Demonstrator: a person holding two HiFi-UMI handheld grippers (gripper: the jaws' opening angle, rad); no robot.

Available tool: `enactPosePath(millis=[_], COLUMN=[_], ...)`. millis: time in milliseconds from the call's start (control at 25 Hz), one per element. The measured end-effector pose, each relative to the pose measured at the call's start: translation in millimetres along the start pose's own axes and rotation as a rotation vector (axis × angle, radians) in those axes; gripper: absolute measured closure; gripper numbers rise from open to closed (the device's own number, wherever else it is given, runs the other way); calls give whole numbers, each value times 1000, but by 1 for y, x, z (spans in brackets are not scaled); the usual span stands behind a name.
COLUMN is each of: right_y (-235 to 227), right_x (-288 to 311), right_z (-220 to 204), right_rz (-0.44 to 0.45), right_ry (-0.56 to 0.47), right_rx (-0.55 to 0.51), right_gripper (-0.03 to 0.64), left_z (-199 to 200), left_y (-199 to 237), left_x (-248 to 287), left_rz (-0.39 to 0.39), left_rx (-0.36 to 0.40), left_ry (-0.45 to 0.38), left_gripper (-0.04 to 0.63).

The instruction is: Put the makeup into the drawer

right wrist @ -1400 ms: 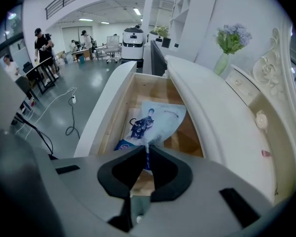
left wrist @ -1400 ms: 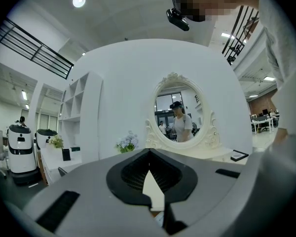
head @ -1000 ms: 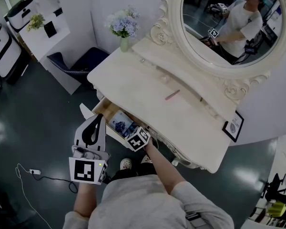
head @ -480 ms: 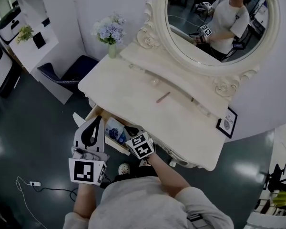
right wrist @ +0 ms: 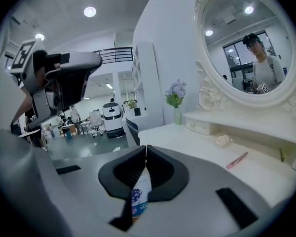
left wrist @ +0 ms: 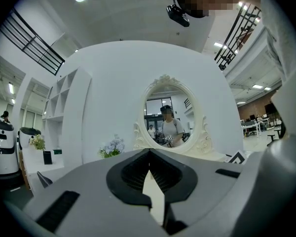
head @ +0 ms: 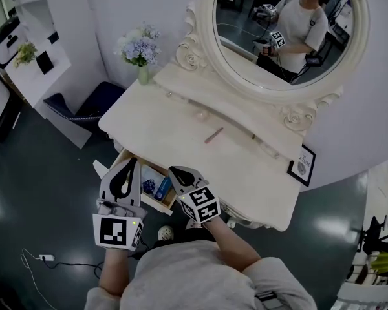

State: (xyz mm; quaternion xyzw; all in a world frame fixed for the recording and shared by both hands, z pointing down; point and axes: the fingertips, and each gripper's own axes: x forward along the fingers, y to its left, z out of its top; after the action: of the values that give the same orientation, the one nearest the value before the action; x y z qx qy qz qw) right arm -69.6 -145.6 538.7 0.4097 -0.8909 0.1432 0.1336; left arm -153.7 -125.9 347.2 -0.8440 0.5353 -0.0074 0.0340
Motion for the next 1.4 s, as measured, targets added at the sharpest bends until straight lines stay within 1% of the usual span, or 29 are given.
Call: enactPosePath(millis=[480, 840, 1120, 1400], right_y=[5, 9, 12, 16], right_x=[-45, -72, -91, -107], right_z=[81, 131, 157, 173], right_rz=[3, 5, 5, 13], right_ry=[-186, -286, -347, -403], right_rx=[-55, -114, -169, -177], right_gripper=[595, 595, 595, 595], left_z=[3, 5, 7, 9], left_y=[-7, -14, -19, -22], left_x=[12, 18, 21, 24], left_rz=[-29, -46, -55, -61], left_rx=[-2, -2, 0, 0], left_ry=[-13, -22, -24, -26], left_gripper=[581, 581, 581, 581])
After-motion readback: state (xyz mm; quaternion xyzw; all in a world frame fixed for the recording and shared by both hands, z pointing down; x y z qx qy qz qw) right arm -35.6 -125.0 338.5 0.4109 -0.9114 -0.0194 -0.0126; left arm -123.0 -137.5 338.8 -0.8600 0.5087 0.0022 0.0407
